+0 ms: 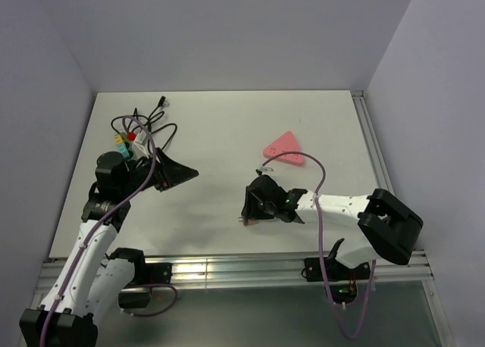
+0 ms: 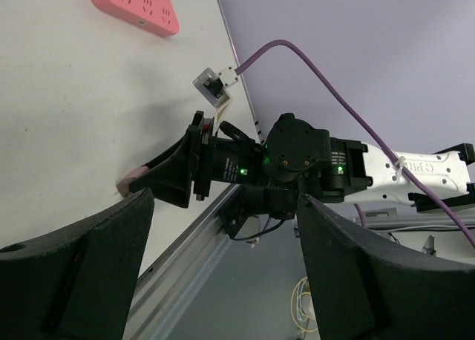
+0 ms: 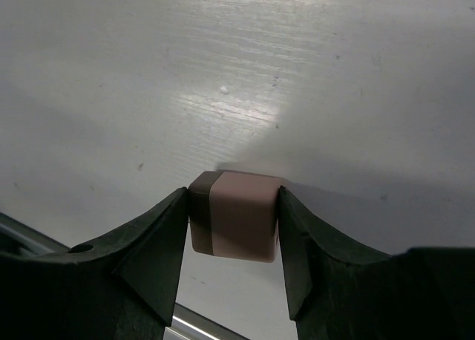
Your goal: Insert the plug
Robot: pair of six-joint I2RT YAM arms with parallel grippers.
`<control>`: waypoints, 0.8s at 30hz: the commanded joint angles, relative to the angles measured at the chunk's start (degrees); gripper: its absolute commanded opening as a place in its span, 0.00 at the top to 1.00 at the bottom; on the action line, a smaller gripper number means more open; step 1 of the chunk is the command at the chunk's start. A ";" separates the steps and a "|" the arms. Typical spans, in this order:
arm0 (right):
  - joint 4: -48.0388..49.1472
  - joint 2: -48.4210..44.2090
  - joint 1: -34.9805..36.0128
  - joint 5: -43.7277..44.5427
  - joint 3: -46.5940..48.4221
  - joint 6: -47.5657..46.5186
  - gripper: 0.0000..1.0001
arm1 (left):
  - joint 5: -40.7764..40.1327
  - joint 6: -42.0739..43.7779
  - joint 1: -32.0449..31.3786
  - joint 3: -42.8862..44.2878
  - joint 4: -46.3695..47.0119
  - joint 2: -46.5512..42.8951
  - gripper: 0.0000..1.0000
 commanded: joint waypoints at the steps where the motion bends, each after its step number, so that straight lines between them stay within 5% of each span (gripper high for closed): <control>1: 9.45 -0.63 0.75 -1.95 -5.38 3.42 0.64 | -3.63 5.02 -2.79 3.97 -1.62 1.63 0.17; 8: 18.86 -6.96 2.07 -3.01 -11.54 5.80 1.00 | -14.51 4.59 -15.08 5.65 -0.14 4.89 0.11; 16: 21.51 -21.28 2.16 -2.49 -14.27 7.20 1.00 | -29.02 5.82 -28.80 5.65 3.20 7.97 0.20; 24: 17.20 -40.35 2.16 2.17 -16.11 9.93 1.00 | -33.70 5.99 -37.95 4.42 6.11 9.20 0.29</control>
